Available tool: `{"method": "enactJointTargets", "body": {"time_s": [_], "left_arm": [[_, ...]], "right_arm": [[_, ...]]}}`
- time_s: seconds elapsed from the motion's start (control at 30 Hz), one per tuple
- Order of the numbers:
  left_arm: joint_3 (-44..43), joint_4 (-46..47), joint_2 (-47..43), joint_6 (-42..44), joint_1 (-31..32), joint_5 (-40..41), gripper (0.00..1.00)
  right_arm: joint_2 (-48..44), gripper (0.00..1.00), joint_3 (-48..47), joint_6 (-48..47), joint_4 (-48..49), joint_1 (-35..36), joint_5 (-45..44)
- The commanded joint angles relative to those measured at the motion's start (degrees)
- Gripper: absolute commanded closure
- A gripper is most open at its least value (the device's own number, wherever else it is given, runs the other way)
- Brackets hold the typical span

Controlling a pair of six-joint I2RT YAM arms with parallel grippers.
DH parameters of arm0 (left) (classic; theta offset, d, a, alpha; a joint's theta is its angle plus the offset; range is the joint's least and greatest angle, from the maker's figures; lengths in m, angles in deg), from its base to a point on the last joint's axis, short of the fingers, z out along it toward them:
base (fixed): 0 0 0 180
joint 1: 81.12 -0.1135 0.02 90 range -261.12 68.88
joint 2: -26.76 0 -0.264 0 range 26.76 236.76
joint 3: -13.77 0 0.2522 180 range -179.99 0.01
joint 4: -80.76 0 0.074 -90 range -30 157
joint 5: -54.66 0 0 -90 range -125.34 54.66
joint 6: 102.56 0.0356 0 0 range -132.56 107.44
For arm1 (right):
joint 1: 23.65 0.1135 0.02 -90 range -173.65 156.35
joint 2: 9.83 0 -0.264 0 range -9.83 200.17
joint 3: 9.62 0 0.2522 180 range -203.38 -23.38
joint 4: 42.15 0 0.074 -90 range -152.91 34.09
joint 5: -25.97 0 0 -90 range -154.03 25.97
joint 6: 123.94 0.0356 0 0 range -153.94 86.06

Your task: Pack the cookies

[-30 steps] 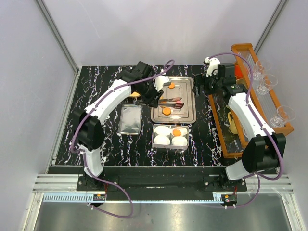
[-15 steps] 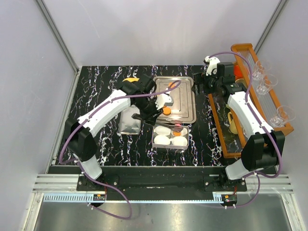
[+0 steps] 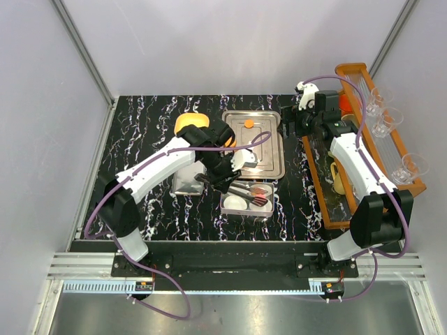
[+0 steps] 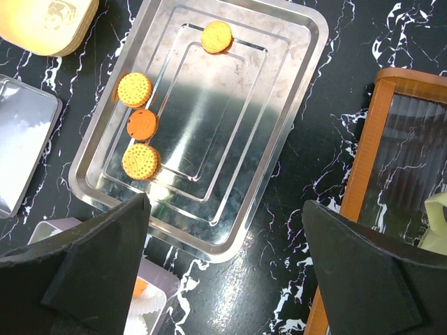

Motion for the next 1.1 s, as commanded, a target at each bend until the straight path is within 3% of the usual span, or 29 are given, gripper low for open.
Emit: {"method": "enactJointTargets", "body": {"time_s": [0.0, 0.7, 1.07], "left_arm": [[-0.6, 0.9, -2.2, 0.1, 0.5, 0.6, 0.98], [-1.6, 0.8, 1.1, 1.3, 1.6, -0.1, 0.84], [-2.2, 0.8, 2.4, 1.5, 1.7, -0.6, 0.71]], "right_arm": [[-1.1, 0.00, 0.3, 0.6, 1.4, -0.2, 1.4], [-1.3, 0.00, 1.1, 0.1, 1.5, -0.2, 0.9], [-1.6, 0.00, 0.9, 0.1, 1.3, -0.3, 0.9]]}}
